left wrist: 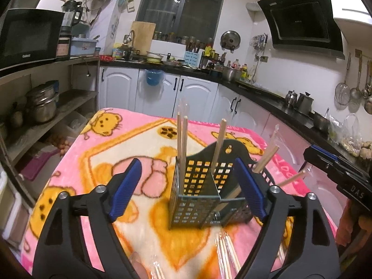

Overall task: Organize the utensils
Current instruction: 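Raise both open grippers away from the caddy toward the blanket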

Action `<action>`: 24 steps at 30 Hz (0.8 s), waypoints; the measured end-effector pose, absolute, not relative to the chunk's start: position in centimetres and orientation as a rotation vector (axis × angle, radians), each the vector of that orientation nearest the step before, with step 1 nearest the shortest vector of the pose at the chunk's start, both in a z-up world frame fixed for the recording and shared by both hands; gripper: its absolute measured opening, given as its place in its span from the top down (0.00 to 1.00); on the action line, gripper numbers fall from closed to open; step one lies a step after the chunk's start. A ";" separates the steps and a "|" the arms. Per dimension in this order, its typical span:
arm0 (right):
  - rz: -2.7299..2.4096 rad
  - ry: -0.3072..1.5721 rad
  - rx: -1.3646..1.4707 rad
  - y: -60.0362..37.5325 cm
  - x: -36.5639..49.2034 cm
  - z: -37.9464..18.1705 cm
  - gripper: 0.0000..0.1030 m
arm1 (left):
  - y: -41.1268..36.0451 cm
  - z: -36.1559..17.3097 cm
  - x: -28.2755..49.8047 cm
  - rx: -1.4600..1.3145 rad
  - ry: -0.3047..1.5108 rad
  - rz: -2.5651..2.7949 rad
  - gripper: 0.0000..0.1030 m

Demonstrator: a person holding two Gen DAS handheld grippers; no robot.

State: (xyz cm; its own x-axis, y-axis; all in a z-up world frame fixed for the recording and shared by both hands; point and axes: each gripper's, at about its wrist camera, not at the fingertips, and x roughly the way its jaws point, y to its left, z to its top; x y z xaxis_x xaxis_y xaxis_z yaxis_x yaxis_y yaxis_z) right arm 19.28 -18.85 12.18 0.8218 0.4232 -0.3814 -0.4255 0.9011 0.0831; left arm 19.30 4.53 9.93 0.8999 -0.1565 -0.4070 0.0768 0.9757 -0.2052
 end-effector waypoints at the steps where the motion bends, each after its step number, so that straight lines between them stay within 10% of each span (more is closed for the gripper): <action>1: 0.454 0.406 -0.006 -18.9 19.1 12.2 0.65 | 4.5 9.8 19.0 -0.185 0.436 -0.122 0.26; 24: 0.505 0.509 -0.028 -17.4 15.7 8.4 0.58 | 4.7 6.5 15.4 -0.184 0.505 -0.091 0.15</action>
